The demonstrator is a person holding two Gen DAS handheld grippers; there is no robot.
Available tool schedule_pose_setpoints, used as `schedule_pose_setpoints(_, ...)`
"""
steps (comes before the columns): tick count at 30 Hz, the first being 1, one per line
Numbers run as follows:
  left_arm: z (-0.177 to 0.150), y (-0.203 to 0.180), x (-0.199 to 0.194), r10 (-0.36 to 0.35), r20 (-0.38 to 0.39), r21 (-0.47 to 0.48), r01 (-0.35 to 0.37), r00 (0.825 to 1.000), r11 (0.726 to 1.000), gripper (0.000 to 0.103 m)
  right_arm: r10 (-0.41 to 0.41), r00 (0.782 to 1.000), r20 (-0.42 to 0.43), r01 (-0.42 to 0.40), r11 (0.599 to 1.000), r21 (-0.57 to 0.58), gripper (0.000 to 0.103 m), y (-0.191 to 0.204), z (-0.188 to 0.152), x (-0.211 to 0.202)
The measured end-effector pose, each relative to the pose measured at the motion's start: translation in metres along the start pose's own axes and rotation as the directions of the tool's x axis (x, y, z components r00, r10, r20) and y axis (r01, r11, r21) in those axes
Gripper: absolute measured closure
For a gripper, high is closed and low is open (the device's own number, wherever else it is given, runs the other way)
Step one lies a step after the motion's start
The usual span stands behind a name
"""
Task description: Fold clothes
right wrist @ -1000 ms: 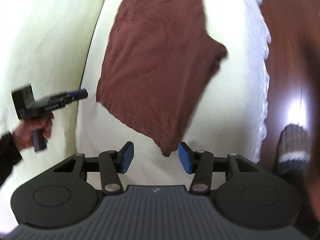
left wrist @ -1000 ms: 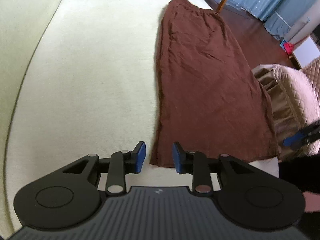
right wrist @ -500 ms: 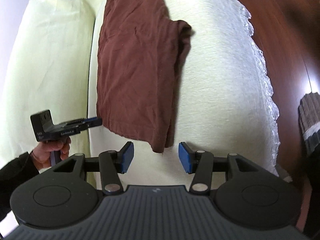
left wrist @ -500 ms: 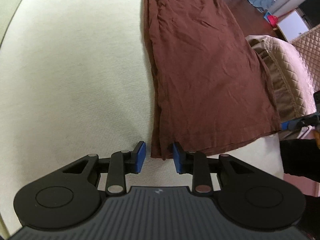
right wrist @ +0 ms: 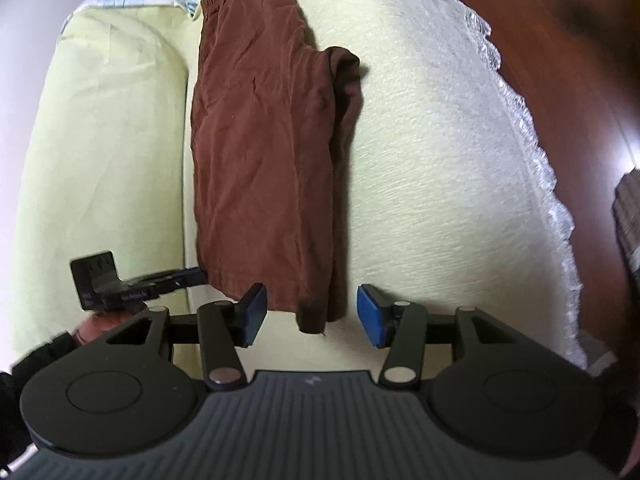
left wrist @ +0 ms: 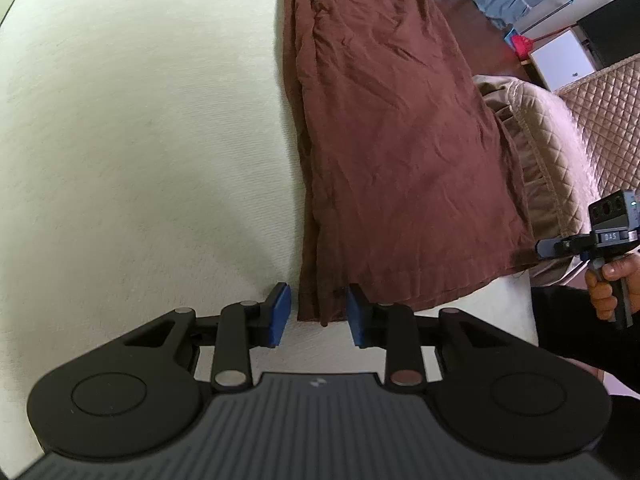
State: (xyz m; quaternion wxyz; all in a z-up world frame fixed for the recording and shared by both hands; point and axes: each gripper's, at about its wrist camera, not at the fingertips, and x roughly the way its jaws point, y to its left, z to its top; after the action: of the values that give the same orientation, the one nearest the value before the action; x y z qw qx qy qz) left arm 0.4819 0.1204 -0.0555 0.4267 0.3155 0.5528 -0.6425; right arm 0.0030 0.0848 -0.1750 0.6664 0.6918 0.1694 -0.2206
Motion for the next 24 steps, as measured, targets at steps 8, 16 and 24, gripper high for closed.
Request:
schedule_pose_setpoints(8, 0.001, 0.001, 0.004, -0.020, 0.020, -0.012, 0.020, 1.000, 1.000, 0.070, 0.045, 0.999, 0.003, -0.045, 0.998, 0.050, 0.061, -0.005, 0.000, 0.007)
schedule_pose_setpoints(16, 0.004, -0.002, 0.005, -0.005, -0.005, -0.010, 0.005, 1.000, 1.000, 0.084, 0.031, 0.999, -0.030, -0.027, 0.993, 0.114, 0.094, -0.006, 0.002, 0.015)
schedule_pose_setpoints(24, -0.001, 0.000, -0.002, -0.027, 0.002, -0.094, 0.027, 1.000, 0.995, 0.099, 0.043, 0.998, -0.048, -0.033, 0.980, 0.197, 0.096, 0.004, 0.008, 0.011)
